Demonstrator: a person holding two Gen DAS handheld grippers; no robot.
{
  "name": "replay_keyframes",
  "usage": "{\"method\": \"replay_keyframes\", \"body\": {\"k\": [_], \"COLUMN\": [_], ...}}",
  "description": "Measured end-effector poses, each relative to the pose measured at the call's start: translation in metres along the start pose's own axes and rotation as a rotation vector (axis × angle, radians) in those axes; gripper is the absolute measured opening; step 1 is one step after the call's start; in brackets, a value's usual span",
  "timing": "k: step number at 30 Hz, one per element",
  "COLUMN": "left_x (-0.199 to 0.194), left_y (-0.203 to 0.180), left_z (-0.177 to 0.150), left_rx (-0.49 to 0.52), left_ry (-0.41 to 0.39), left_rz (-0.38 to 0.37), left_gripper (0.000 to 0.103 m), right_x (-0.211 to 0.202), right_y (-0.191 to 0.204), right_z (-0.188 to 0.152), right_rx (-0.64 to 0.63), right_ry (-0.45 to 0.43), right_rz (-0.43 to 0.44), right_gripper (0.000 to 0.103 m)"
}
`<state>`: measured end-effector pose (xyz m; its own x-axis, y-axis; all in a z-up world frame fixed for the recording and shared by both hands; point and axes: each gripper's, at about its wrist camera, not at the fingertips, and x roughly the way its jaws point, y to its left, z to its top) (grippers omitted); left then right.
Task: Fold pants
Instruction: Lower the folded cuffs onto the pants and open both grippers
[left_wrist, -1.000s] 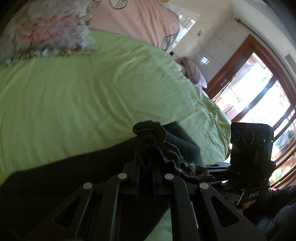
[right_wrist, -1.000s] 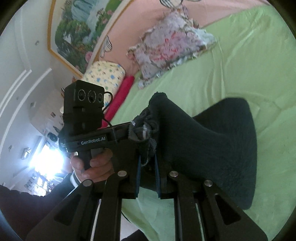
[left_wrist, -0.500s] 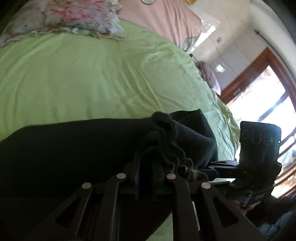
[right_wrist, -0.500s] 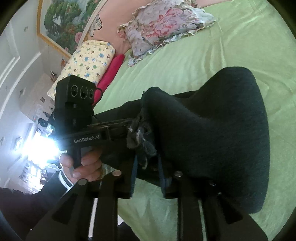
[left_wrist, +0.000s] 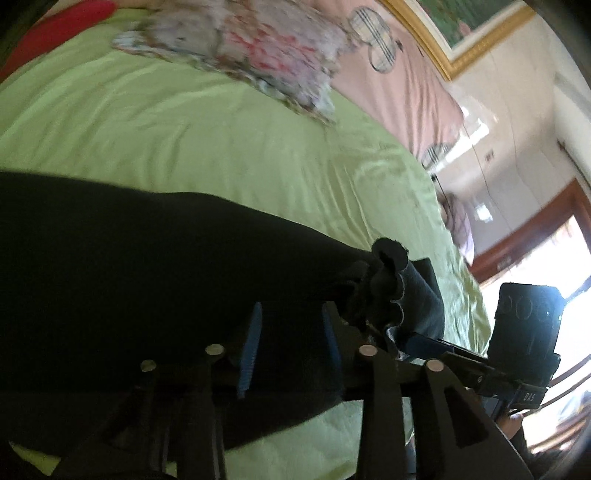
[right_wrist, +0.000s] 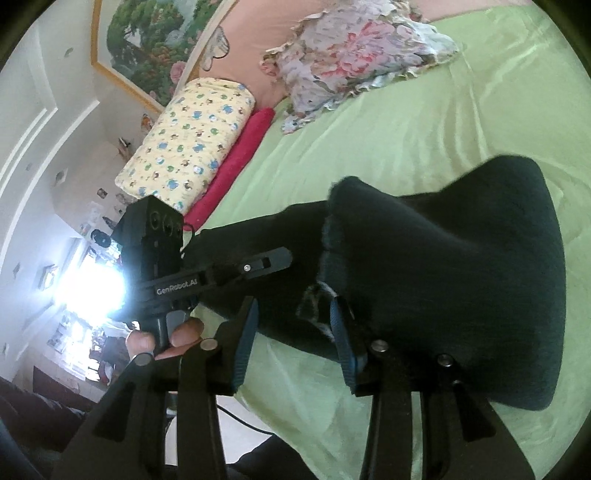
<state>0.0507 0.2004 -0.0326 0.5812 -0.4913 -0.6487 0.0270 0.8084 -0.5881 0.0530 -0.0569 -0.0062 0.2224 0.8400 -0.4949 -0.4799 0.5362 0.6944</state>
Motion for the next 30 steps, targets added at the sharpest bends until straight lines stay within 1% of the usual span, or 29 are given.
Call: {"method": "replay_keyframes", "body": {"k": [5,7,10,12,15,24,27,29,30], "left_x": [-0.025,-0.039,-0.054,-0.064,-0.08,-0.117,-0.131,-0.14,-0.146], "left_y": [0.013,0.02,0.03,0.036,0.043,0.068,0.075,0.081,0.084], "left_z": [-0.009,-0.014,-0.019,-0.023,-0.031,-0.057,-0.065,-0.07,-0.073], "left_rx": [-0.067,-0.105,-0.142,-0.169,-0.2,-0.294,-0.334,-0.369,-0.386], "left_ry": [-0.06,-0.093,-0.125,-0.152,-0.202,-0.263,-0.297,-0.323,-0.338], "left_rz": [0.023,0.05,0.064,0.085,0.142,0.183,0.197,0.203,0.203], "left_gripper": [0.038,0.039,0.039,0.039,0.039,0.039,0.039,0.047,0.048], "right_x": [0.004,0.008,0.015,0.02,0.028,0.056,0.064,0.069,0.073], "right_y": [0.014,0.017,0.022,0.026,0.032,0.053,0.061,0.066,0.069], "right_z": [0.007,0.01,0.016,0.019,0.023,0.032,0.034,0.035,0.036], "right_rx": [-0.035,-0.042,-0.044,-0.05,-0.064,-0.11,-0.126,-0.135,-0.141], "right_ry": [0.006,0.01,0.016,0.021,0.028,0.07,0.083,0.085,0.088], "right_rz": [0.017,0.02,0.028,0.03,0.035,0.063,0.072,0.077,0.081], "right_gripper": [0.042,0.042,0.042,0.042,0.042,0.043,0.046,0.049,0.049]}}
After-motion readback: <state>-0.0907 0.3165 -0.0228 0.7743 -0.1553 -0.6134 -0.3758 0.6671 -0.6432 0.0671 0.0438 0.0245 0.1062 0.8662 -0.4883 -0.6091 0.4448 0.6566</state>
